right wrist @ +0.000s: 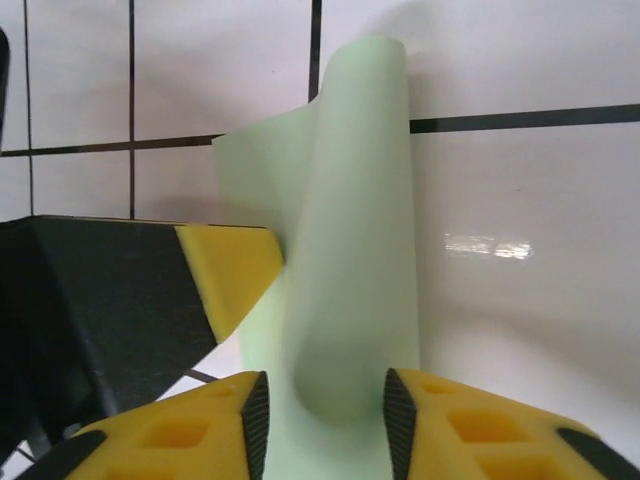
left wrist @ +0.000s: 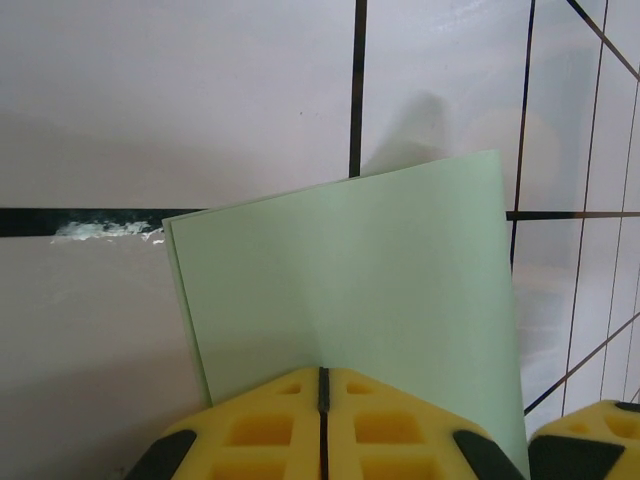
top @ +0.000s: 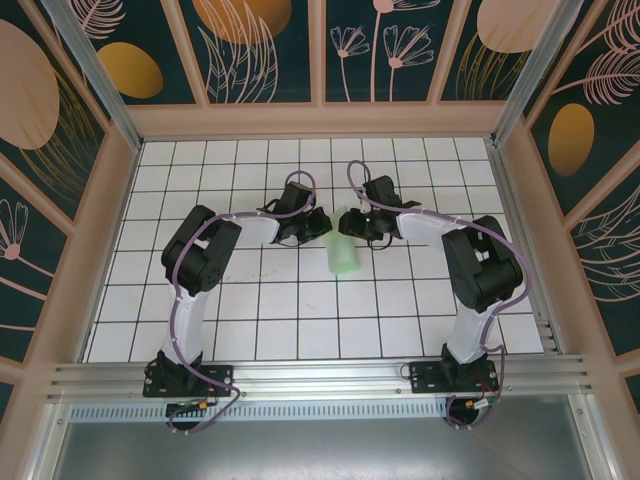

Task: Fold a paper plane with a square sheet of paper (pick it up from the middle)
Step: Hold the square sheet of paper at the center of the table, then fold the square sheet of paper in half at the center of the table.

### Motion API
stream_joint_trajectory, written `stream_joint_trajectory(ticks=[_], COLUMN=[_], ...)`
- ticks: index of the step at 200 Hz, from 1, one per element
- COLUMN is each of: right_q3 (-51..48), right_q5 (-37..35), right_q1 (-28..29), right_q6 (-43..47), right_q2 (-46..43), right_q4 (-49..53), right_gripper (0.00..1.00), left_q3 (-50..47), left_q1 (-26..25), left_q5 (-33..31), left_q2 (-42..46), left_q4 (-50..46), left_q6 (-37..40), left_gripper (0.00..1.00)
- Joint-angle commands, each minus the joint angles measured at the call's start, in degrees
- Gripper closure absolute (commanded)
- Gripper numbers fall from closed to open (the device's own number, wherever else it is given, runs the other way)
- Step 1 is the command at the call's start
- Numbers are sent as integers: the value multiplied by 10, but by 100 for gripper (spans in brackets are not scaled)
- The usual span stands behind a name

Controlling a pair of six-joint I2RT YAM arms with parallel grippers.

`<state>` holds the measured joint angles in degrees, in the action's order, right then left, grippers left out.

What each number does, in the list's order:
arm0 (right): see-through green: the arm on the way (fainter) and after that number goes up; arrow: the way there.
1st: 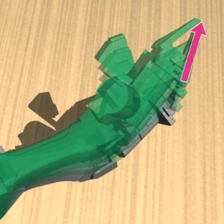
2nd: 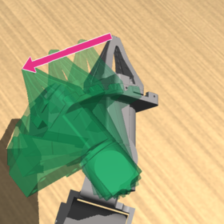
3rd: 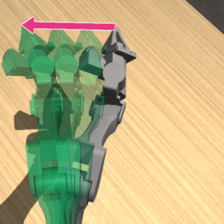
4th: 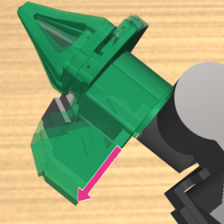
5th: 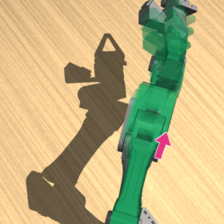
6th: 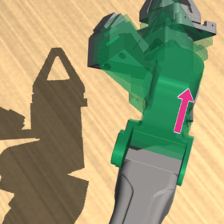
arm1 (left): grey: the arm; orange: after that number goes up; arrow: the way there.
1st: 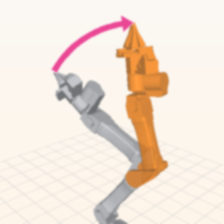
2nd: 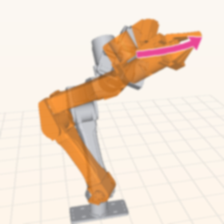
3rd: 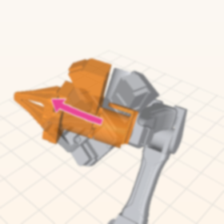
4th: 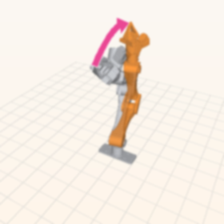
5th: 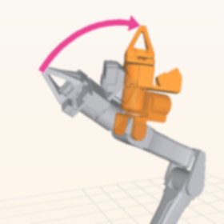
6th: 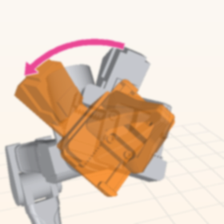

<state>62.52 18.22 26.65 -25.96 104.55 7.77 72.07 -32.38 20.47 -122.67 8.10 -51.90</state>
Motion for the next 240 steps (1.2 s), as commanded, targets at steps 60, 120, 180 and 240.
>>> stream_joint_trajectory(ticks=[60,120,180,240], right_q3=[50,62,76,40], right_q5=[-1,-40,61,111], right_q1=[-2,-5,-8,-30], right_q6=[16,40,42,85], right_q2=[28,-14,55,74], right_q4=[19,50,38,17], right_gripper=[68,52,72,76], left_q3=[-28,-28,-31,-34], left_q1=[-1,-1,-1,-1], left_q5=[-75,-74,-75,-80], left_q2=[-70,-70,-71,-77], left_q4=[-109,-109,-108,-110], left_q6=[18,18,17,16], left_gripper=[91,91,92,92])
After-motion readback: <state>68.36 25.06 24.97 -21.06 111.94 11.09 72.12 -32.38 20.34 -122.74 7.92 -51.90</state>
